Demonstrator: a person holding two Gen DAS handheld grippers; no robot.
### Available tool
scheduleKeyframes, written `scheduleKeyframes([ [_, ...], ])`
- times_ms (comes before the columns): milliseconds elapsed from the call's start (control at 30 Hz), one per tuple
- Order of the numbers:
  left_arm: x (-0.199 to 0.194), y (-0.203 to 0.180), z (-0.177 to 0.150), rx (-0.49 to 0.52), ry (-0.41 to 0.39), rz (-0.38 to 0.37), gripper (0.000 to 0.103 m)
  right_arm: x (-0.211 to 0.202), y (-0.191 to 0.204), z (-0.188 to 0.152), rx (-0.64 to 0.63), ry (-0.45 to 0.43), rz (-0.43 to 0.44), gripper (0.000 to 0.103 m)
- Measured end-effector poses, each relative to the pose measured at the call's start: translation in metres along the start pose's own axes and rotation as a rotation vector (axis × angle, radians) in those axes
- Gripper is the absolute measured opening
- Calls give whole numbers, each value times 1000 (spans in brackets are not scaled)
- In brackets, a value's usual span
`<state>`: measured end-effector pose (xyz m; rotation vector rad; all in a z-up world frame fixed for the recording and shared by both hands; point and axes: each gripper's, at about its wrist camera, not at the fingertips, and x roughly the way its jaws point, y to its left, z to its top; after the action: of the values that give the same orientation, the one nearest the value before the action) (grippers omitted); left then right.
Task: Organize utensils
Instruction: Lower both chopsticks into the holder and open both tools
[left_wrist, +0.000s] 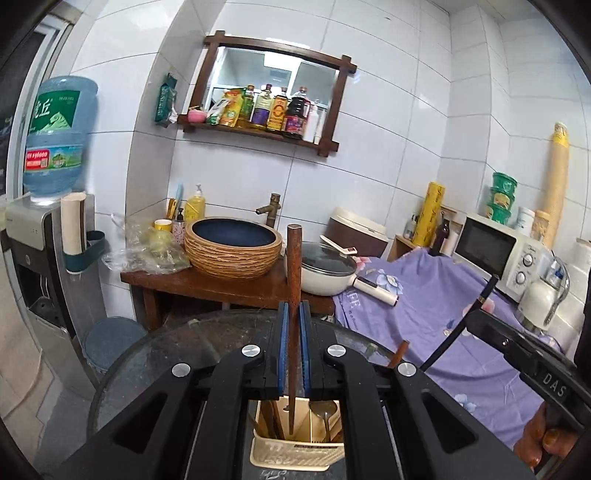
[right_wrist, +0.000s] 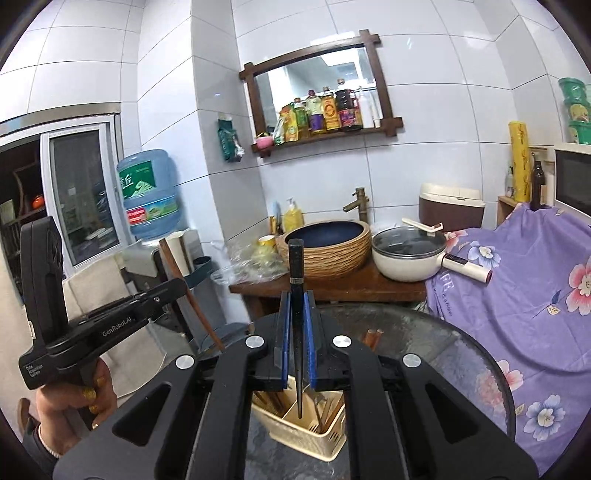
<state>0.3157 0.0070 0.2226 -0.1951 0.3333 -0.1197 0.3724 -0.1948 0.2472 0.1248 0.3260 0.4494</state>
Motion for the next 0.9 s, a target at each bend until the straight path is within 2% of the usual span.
scheduleKeyframes([
  [100, 7, 5, -9, -9, -17, 11, 6, 12, -5, -13, 2, 14, -24, 8],
  [200, 15, 8, -23, -23, -2, 10, 6, 25, -10, -27, 16, 41, -27, 8],
  [533, 43, 11, -73, 5, 109, 15, 6, 51, -18, -71, 41, 130, -29, 8],
  [900, 58, 18, -98, 11, 177, 26, 6, 56, -21, -87, 39, 148, -39, 8],
])
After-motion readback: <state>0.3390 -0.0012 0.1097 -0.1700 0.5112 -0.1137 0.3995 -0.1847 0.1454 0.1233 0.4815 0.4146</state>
